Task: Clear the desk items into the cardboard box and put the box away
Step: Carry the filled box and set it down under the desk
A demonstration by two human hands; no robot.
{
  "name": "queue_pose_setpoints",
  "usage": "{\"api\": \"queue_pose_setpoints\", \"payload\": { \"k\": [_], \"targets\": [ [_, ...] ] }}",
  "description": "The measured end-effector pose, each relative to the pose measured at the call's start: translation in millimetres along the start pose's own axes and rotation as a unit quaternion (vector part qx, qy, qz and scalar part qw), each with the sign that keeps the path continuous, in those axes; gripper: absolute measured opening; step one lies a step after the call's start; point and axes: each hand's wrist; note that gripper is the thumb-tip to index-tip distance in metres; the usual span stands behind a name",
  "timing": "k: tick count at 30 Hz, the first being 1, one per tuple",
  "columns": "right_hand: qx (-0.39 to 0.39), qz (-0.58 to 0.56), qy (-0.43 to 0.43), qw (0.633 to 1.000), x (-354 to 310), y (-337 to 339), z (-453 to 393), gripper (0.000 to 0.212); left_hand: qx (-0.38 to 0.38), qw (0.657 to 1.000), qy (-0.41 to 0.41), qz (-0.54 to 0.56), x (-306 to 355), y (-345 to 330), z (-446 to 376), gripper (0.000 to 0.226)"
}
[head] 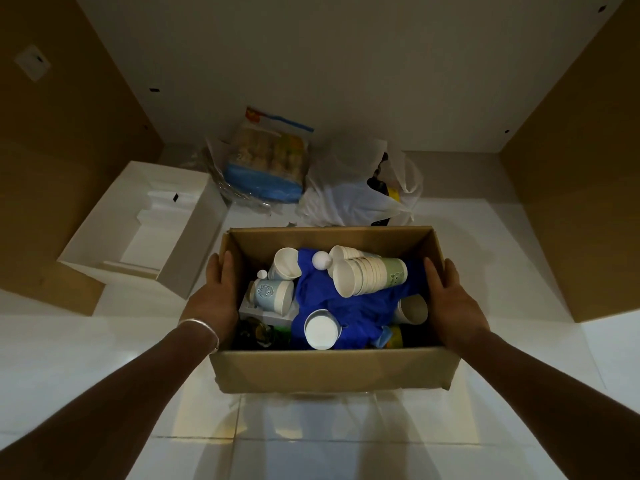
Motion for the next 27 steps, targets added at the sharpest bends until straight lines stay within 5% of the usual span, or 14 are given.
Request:
{"api": "queue_pose_setpoints", "payload": {
  "k": [19, 27],
  "targets": [
    [-0.004, 0.200, 0.038, 0.979, -5, 35, -10, 0.088, 0.023, 0.987, -0.064, -0.142, 23, 10, -3, 0.079],
    [0.031, 0.127, 0.063, 0.989, -50, 76, 71, 0.066, 0.028, 0.997, -0.053, -0.057, 79, 29, 80, 0.070]
  ]
}}
Point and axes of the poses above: each hand's wrist, its own z-axis away from the middle knuckle, its own y-axis out of the back of the hand, x = y × z, and after that the axes turned 14 degrees about z, right-handed
